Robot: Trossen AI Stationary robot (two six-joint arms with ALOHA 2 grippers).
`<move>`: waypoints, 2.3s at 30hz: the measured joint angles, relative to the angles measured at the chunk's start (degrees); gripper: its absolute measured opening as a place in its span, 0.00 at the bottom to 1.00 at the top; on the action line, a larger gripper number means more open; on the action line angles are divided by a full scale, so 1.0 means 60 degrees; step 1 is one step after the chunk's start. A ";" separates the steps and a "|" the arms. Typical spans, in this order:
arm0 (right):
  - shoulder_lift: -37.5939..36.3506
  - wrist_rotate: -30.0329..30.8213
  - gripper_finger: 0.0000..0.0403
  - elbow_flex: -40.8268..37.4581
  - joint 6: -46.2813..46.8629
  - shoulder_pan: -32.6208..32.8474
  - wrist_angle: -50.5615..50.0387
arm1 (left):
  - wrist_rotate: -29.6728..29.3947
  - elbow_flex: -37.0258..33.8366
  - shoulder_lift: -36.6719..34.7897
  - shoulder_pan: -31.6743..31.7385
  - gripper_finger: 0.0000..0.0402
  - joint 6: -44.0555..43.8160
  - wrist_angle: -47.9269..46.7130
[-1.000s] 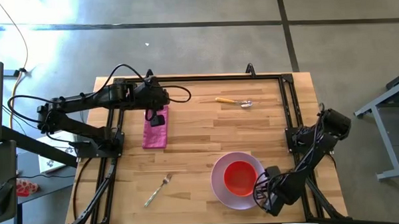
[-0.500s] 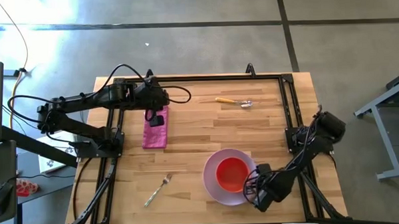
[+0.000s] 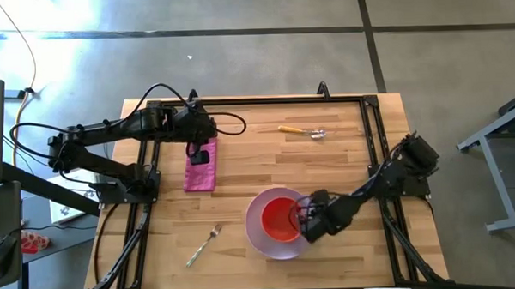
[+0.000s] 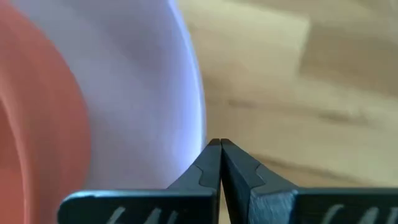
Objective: Set table place
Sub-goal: Move the purple plate to the right of the purple napkin
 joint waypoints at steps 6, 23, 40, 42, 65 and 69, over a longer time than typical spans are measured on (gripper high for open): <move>-0.0019 0.0000 0.00 0.0000 -0.2018 -0.1138 0.0515 | 0.0018 0.0000 0.0000 -0.0001 0.00 0.0000 -0.0024; -0.2615 0.0172 0.00 0.0018 -0.7522 -0.3936 0.0985 | 0.0270 0.0000 0.0000 -0.0001 0.00 -0.0040 -0.0305; -0.1636 -0.3550 0.00 0.0011 -1.2326 -0.5844 0.3425 | 0.1588 -0.0105 -0.0005 -0.0310 0.00 -0.0911 -0.0774; -0.2013 -0.3391 0.00 0.0011 -1.2484 -0.5960 0.3243 | 0.1845 -0.0420 -0.0003 -0.0832 0.00 -0.1103 -0.0813; -0.4818 -0.2738 0.00 -0.2001 -1.0109 -0.4442 -0.0425 | 0.1916 -0.2193 0.1735 -0.4254 0.00 -0.3858 0.2395; -0.4794 -0.3205 0.00 -0.3594 -0.7200 -0.2633 0.2322 | 0.1317 -0.1053 0.1727 -0.3205 0.00 -0.2306 0.1047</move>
